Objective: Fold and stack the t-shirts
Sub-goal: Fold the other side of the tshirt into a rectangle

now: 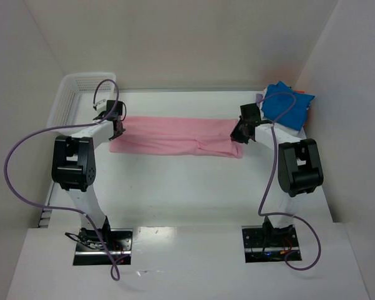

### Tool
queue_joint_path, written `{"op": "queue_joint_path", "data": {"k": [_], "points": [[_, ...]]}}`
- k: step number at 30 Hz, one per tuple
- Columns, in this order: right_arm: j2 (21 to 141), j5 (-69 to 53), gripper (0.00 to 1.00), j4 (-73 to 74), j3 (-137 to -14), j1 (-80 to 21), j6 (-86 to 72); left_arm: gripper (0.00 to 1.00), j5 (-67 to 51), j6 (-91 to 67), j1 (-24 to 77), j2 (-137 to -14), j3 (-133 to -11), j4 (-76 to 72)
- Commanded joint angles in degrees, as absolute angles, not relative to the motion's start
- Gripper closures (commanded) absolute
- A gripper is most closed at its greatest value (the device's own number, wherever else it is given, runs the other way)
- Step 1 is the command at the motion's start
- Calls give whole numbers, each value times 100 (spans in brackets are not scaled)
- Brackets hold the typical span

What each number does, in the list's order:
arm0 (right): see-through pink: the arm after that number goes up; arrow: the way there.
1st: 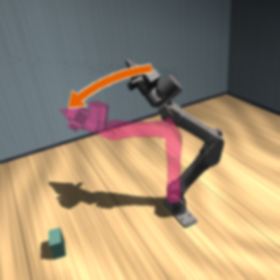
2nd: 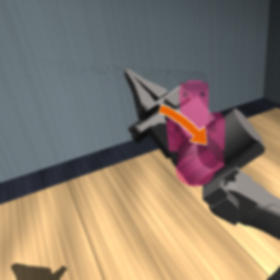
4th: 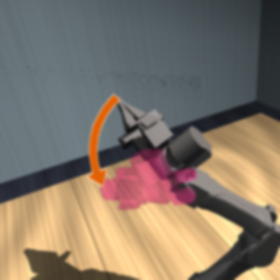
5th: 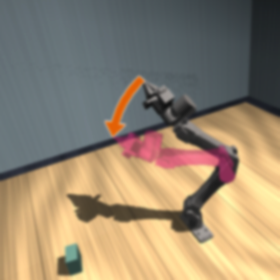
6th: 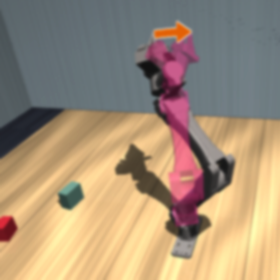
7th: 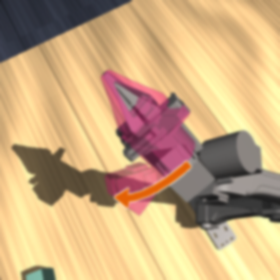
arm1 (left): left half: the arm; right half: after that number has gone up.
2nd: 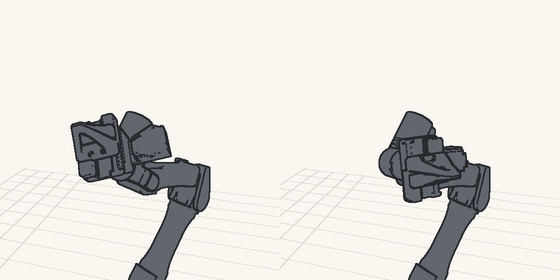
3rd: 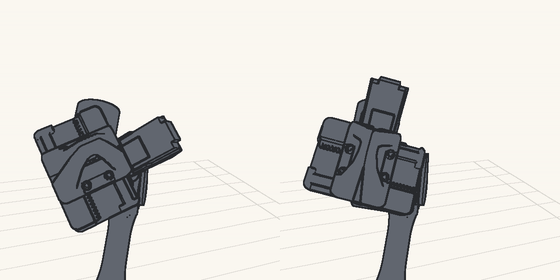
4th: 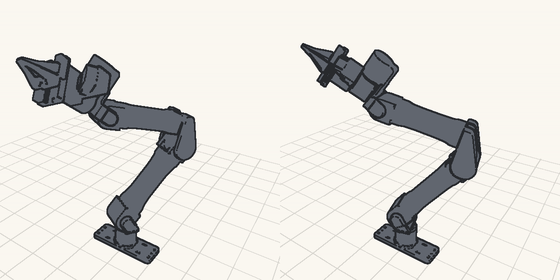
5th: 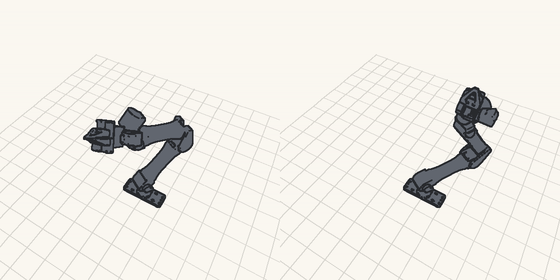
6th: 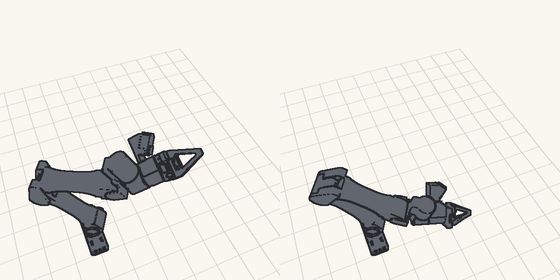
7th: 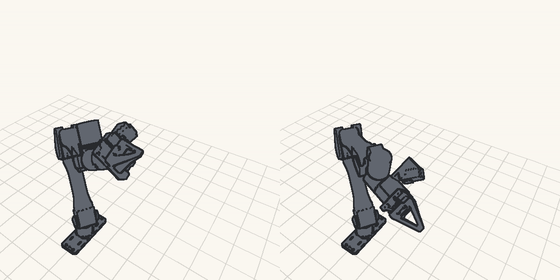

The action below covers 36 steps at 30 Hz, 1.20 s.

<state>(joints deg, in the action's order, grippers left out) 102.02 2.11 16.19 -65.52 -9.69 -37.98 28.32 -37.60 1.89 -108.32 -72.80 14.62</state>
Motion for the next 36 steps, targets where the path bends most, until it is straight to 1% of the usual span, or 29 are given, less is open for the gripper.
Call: {"op": "queue_joint_path", "data": {"k": [1, 11, 19, 22, 25, 28, 29, 31, 32, 33, 35, 36], "points": [[10248, 413, 97, 1318, -6882, -879, -3570, 100, 3208, -3735, 88, -10942, -7574, 1257], [10656, 352, 97, 1166, -7306, -879, -3223, 100, 3208, -3683, 88, -11100, -7743, 1151], [10940, 413, 96, 1046, -7383, -879, -3023, 98, 3208, -3683, 88, -11215, -7805, 1151], [10998, 465, 92, 1046, -7444, -879, -2971, 98, 3208, -3683, 88, -11268, -7805, 1151], [11091, 466, 91, 1046, -7507, -879, -2918, 98, 3208, -3683, 88, -11276, -7805, 1151], [11092, 466, 84, 1046, -7598, -879, -2819, 87, 3147, -3637, 88, -11320, -7805, 1151], [11092, 435, 83, 1046, -7611, -879, -2804, 86, 3105, -3590, 88, -11320, -7805, 1151], [11092, 380, 78, 1046, -7681, -879, -2695, 75, 2971, -3540, 88, -11292, -7866, 1151], [11092, 352, 76, 1046, -7731, -879, -2655, 72, 2900, -3516, 88, -11268, -7866, 1124], [11072, 313, 73, 1085, -7836, -879, -2632, 66, 2810, -3496, 88, -11242, -7866, 1076], [11031, 236, 67, 1163, -8015, -879, -2540, 46, 2581, -3451, 88, -11119, -7866, 1027], [10978, 175, 64, 1238, -8059, -879, -2540, 34, 2449, -3393, 88, -11065, -7866, 966]]}}
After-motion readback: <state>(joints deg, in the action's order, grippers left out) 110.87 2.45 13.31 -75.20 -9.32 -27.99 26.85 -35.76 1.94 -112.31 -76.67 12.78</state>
